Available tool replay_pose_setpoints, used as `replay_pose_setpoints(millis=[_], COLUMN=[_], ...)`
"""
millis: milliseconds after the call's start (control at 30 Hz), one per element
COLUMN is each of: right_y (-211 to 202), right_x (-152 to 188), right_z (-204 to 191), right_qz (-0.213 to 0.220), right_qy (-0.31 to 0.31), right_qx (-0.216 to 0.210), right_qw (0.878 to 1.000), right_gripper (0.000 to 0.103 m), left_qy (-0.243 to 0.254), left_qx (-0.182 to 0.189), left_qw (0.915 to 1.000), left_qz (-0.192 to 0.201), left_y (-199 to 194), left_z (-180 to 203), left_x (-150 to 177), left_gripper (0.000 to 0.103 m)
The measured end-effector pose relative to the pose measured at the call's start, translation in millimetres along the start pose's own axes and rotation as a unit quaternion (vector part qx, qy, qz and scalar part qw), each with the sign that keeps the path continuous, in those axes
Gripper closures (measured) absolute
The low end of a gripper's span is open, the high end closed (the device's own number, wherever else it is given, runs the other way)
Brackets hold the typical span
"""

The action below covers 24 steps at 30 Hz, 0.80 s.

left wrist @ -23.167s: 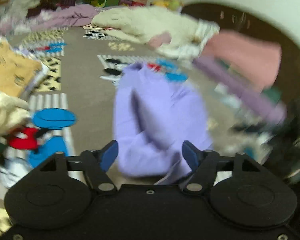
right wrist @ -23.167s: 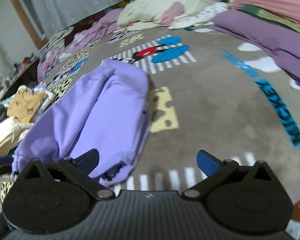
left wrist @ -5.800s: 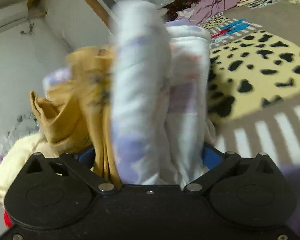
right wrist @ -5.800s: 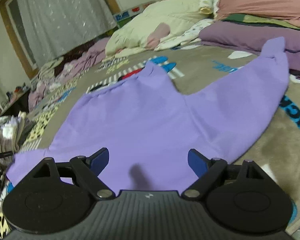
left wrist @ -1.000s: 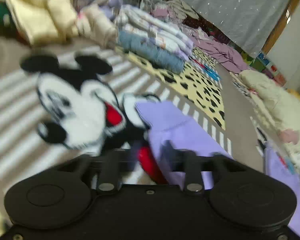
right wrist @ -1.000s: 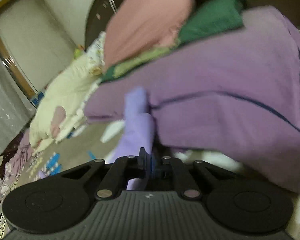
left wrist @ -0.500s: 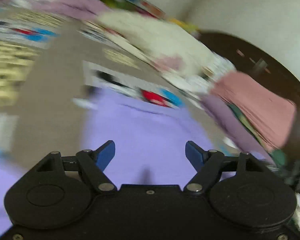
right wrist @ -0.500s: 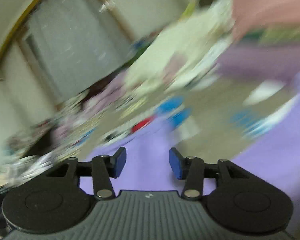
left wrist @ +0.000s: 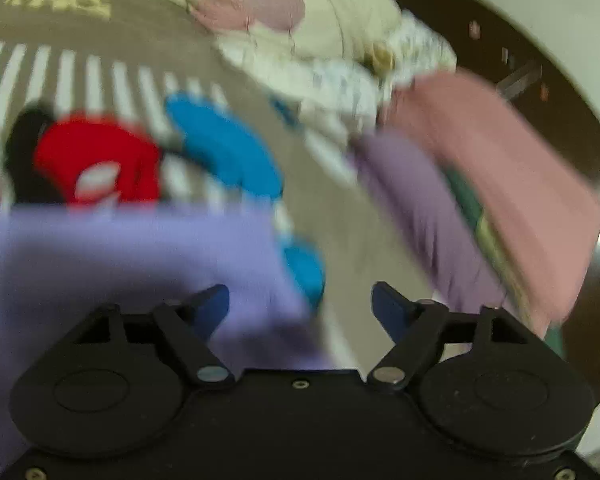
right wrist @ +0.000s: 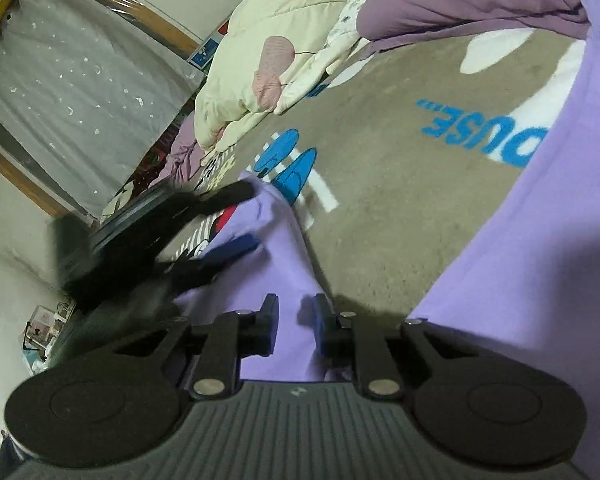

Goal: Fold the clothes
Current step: 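Grasp the lavender sleeve cuff with the right tool and lift it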

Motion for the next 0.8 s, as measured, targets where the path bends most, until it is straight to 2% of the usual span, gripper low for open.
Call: replay_pose_setpoints(millis=[33,133,167,200,267,367,433,500,533,667,767,800], right_y=[1,-3,-6,-8,-10,-12,-15,-18,-19,-21,-24,-25], right_x=[0,1,2,3,4,6,6,8,9,9,8,8], right_z=[1,3,3,3,0,-5,-11,-15,-15,-17,-21,-23], right_qz=[0.001,-0.001,-0.001,-0.001,-0.001,0.0,0.005,0.011,0.011,0.012,0.017,0.019], right_qy=[0.001,0.006,0.009,0.011,0.008,0.0,-0.013,-0.038,-0.044,-0.052,-0.062,-0.065], right_qx=[0.0,-0.004,-0.006,-0.007,-0.001,0.011,0.024,0.055,0.06,0.052,0.044,0.042], right_qw=[1.0,1.0,1.0,1.0,1.0,1.0,1.0,0.998,0.997,0.997,0.997,0.997], right_gripper=[0.084,0.084,0.084,0.084,0.084,0.084,0.081,0.061,0.061,0.06,0.06,0.059], left_qy=[-0.015,-0.124,-0.126,-0.132,-0.139,-0.129,-0.107,-0.096,-0.108,-0.126,-0.124,-0.142], left_qx=[-0.018,0.003,0.003,0.024,0.064,0.095,0.054,0.025,0.018,0.047,0.057,0.06], left_qw=[0.9996,0.9917,0.991,0.9898,0.9878,0.987,0.9928,0.9949,0.9938,0.9896,0.987,0.9836], left_qz=[0.014,0.032,0.045,0.048,0.029,-0.01,0.0,0.015,0.02,0.049,0.084,0.094], left_y=[3,-5,-15,-22,-26,-6,10,22,22,-7,-60,-78], left_z=[-5,-35,-37,-37,-30,-13,-6,-3,-5,-15,-37,-52], left_x=[-13,-36,-38,-36,-23,0,3,-1,-7,-27,-28,-25], left_gripper=[0.023,0.023,0.023,0.023,0.021,0.019,0.019,0.019,0.019,0.019,0.019,0.019])
Point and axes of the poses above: each gripper's, at about its wrist camera, not at the fingertips, and y roughly the way its jaws point, z to its right, x to its underside, the point moved 3 cm from there along y, roughly the way its jaws point, and after that the axes turned 3 degrees about -x, right-handed, at the moved point
